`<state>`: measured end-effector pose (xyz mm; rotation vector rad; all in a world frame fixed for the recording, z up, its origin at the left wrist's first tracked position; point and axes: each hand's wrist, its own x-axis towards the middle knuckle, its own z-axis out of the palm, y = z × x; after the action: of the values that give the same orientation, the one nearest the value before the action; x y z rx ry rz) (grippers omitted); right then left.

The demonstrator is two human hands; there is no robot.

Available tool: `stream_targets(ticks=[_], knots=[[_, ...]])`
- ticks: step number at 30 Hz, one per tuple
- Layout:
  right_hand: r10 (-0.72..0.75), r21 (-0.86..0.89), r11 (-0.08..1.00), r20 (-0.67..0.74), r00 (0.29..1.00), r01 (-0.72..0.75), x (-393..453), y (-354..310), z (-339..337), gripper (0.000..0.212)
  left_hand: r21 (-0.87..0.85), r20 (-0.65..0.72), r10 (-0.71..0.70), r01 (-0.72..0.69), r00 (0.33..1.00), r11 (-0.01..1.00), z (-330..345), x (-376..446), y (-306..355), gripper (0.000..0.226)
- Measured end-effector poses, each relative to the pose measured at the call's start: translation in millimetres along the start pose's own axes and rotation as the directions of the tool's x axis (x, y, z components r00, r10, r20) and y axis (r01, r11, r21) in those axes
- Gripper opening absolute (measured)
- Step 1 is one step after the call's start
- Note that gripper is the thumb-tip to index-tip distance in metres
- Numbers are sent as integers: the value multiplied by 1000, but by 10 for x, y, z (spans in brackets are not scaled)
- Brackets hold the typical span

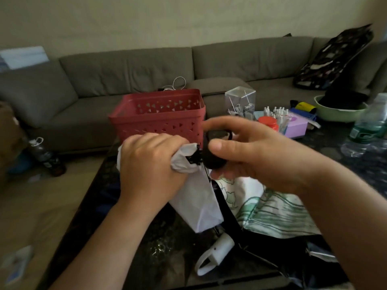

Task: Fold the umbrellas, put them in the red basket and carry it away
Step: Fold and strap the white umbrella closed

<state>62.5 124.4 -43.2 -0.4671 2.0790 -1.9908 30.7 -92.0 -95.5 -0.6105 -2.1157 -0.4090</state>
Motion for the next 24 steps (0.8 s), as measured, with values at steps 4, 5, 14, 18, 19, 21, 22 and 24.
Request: stream_targets(ticks=[4,5,14,18,19,21,22,24], knots=[[-345,-501,797,79,935,337,-48,-21,-112,68,-16,52,-103,104,993,994,-24,-50,-72,25],[-393,-600,711,94,915,367,-45,0,-100,66,-18,69,-115,117,991,993,-28,-58,-70,28],[-438,-514,786,-70,896,344,48,120,-138,43,-83,375,-325,380,868,921,-69,37,211,39],[-404,-395,850,-63,913,349,62,87,-138,37,-422,625,-282,619,728,662,-154,95,388,24],[-414,-401,844,-67,908,356,65,77,-137,40,-454,663,-280,670,695,588,-175,92,419,22],[-481,-433,814,-129,867,387,53,50,-99,40,-500,693,-269,715,668,489,-197,91,490,11],[-535,-472,786,-194,823,400,33,37,-67,36,-517,677,-281,711,681,478,-195,91,518,10],[-649,-635,691,-332,685,347,-41,11,-22,30,-503,587,-363,677,724,537,-139,88,514,21]])
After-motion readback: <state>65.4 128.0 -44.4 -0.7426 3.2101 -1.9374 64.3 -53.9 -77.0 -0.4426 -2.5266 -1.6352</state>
